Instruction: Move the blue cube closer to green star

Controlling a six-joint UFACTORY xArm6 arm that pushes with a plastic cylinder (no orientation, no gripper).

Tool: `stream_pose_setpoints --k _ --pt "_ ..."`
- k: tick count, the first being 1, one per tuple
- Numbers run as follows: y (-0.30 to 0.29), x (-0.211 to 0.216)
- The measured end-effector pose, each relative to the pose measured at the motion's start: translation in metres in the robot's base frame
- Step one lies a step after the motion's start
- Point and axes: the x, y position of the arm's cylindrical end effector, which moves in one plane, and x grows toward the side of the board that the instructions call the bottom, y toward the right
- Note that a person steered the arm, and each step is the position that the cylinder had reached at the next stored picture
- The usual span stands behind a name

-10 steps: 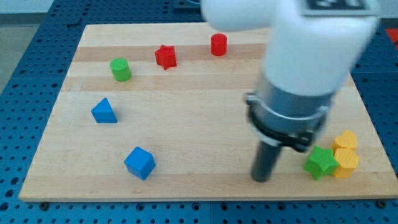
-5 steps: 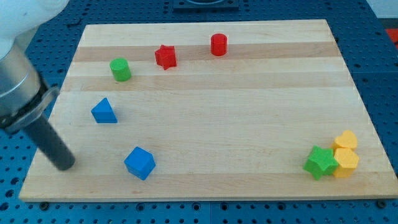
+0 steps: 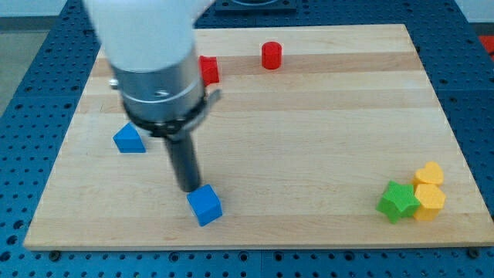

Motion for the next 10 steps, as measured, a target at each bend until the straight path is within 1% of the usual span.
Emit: stream_pose_setpoints --k 1,2,3,4,5,6,8,9,10 --pt "-0.035 0.000" --pt "-0.019 0.025" --pt "0.018 0.044" --pt "0.059 0.051" --pt "0.074 0.051" --pt "0.098 0.049" --pt "0.160 0.008" --pt "0.184 -0.004" --pt "0.188 -0.004"
